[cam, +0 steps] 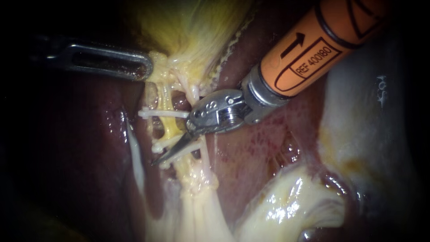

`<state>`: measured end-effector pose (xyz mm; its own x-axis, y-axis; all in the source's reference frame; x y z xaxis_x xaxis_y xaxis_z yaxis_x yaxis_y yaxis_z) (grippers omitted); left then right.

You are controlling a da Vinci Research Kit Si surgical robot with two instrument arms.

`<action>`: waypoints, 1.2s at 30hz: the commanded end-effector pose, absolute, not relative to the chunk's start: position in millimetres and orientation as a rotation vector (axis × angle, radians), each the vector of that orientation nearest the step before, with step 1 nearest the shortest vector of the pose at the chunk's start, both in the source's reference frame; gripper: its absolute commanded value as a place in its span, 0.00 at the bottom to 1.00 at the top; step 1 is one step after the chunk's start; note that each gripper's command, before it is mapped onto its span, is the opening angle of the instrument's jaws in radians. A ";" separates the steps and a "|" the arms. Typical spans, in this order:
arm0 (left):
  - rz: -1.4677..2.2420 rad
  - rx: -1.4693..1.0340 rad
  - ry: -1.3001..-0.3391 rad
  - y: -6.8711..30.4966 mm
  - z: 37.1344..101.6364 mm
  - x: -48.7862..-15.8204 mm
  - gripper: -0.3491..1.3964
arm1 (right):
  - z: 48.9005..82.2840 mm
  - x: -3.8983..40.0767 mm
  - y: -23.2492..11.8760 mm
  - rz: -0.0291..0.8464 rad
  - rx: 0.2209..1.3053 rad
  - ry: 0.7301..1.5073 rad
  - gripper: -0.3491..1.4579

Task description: Go to the cutting position left tube

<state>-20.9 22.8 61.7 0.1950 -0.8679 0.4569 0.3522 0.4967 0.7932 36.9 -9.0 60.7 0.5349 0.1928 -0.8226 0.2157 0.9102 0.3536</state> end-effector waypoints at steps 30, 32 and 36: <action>-0.929 0.601 -1.047 22.7 61.6 -20.7 0.00 | 61.3 34.3 -8.4 0.454 1.062 1.107 0.86; -0.929 0.601 -1.047 22.7 61.6 -20.7 0.00 | 61.3 34.6 -8.3 0.473 1.090 1.130 0.86; -0.929 0.601 -1.047 22.7 61.6 -20.7 0.00 | 61.0 35.3 -8.4 0.489 1.120 1.162 0.86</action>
<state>-20.7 22.7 61.6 0.1960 -0.8675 0.4572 0.3508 0.4974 0.7934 35.4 -8.4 60.8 0.3711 0.8017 -0.4687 0.2278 0.4107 0.8829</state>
